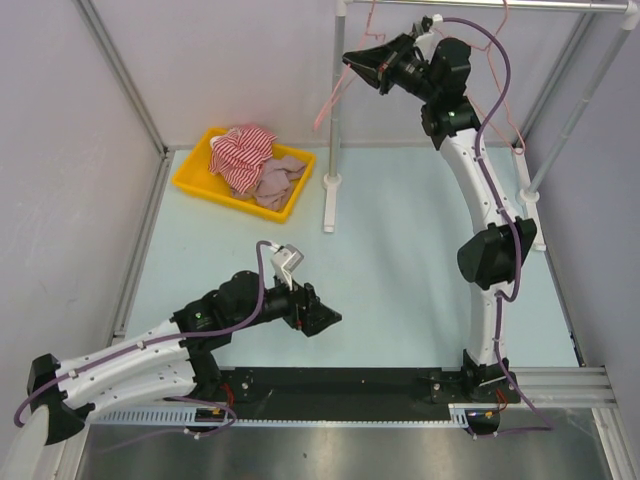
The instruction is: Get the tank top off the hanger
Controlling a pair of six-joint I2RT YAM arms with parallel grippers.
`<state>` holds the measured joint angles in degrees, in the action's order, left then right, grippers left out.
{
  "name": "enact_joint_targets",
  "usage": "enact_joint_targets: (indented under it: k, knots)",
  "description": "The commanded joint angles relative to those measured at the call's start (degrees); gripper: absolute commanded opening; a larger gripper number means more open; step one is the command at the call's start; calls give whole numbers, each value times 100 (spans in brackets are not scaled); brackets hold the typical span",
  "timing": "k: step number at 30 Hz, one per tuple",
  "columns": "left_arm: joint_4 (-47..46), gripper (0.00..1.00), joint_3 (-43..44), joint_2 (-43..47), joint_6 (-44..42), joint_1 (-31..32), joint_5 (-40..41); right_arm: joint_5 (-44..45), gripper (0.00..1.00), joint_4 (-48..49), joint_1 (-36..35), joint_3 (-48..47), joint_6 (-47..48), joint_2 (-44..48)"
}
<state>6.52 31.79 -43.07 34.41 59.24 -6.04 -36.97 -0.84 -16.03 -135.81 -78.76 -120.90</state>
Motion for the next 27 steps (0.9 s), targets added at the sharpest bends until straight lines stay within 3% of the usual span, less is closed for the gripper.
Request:
enact_joint_targets:
  k: [1, 11, 17, 23, 26, 27]
  knots:
    - [-204, 93, -33, 132, -128, 35, 138, 260, 0, 137, -40, -332, -113, -65]
    - [-178, 93, -15, 193, -128, 35, 165, 682, 0, -170, -14, -473, -324, -258]
    - [-64, 93, -59, 308, -154, 35, 253, 674, 7, -451, -119, -280, 8, -136]
    - [112, 94, -59, 466, -198, 35, 385, 700, 25, -1303, -199, 89, 887, 311]
    - [191, 94, -50, 510, -225, 35, 429, 919, 40, -1944, -251, 379, 1660, 602]
    - [209, 94, -41, 527, -225, 35, 437, 981, 50, -2277, -260, 458, 2036, 786]
